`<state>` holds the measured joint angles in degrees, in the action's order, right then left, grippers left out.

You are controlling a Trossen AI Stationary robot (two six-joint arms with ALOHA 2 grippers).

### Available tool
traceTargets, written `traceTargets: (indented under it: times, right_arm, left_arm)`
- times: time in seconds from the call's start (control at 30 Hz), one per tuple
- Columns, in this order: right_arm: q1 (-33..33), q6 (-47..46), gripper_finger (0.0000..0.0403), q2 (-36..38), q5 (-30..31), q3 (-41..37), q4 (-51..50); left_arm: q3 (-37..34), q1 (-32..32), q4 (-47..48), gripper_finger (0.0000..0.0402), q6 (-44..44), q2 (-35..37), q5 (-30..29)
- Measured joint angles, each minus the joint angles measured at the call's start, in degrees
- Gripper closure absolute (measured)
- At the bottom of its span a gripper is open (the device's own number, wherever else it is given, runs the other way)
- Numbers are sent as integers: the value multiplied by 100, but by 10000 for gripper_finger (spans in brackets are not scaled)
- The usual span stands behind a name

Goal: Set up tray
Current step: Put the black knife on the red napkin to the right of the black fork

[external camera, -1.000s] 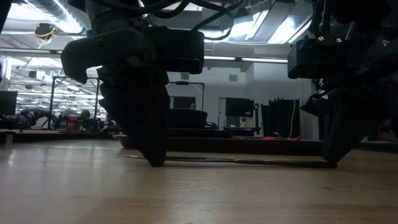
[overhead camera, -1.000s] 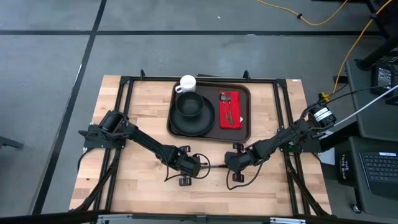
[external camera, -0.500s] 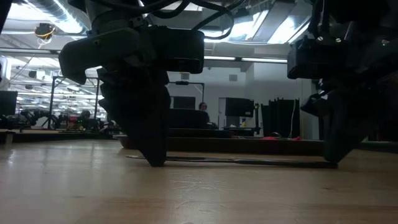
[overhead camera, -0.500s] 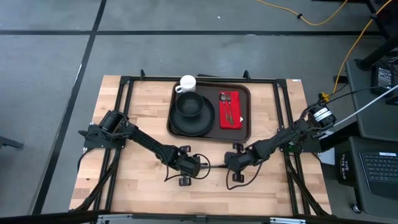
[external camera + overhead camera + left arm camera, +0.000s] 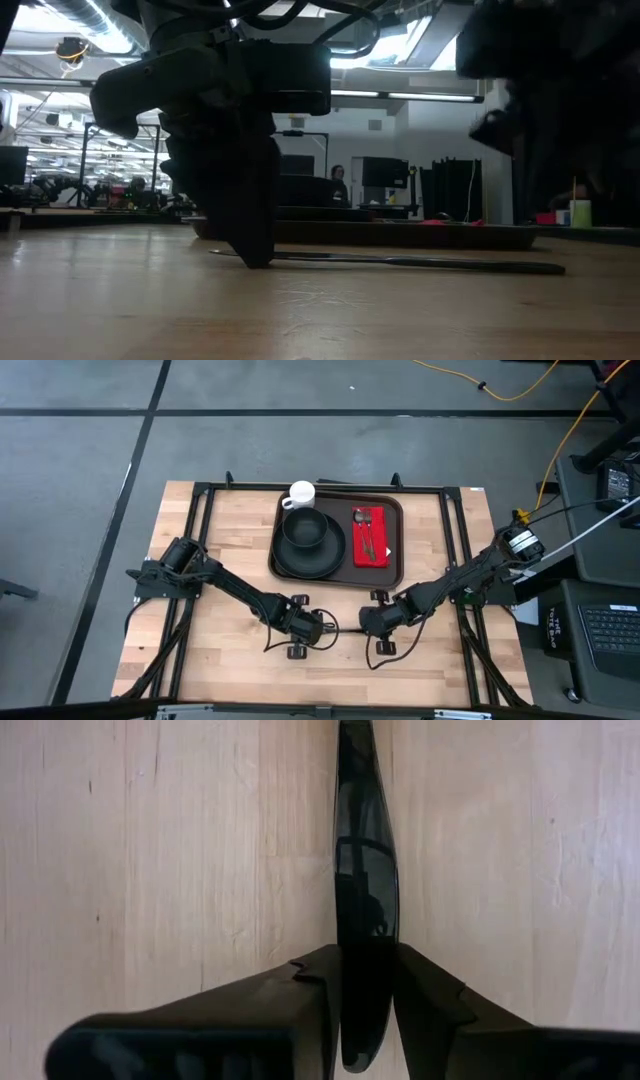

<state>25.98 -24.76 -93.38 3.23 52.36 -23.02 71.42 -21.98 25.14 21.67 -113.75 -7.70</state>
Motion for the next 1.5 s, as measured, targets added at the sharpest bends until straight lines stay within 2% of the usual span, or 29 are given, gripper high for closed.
traceTargets:
  times: [0.3, 0.67, 0.8, 0.93, 1.23, 1.5]
  right_arm:
    - [4, 439, 383, 535, 744, 9, 178]
    - [4, 741, 385, 458, 736, 9, 696]
    - [4, 1154, 383, 458, 599, 9, 914]
    - [4, 1278, 359, 460, 568, 9, 1142]
    - [-7, 1305, 274, 114, 570, 9, 1490]
    - [-179, 1306, 254, -231, 573, 9, 1747]
  left_arm:
    - [-11, 3, 29, 341, 2, 169, -124]
    - [342, 11, 383, 341, -54, 237, -183]
    - [381, 15, 398, 341, -136, 238, -224]
    - [382, 58, 541, 341, 43, 238, -215]
    - [384, 127, 560, 341, 148, 246, -199]
    - [387, 194, 573, 341, 151, 249, -203]
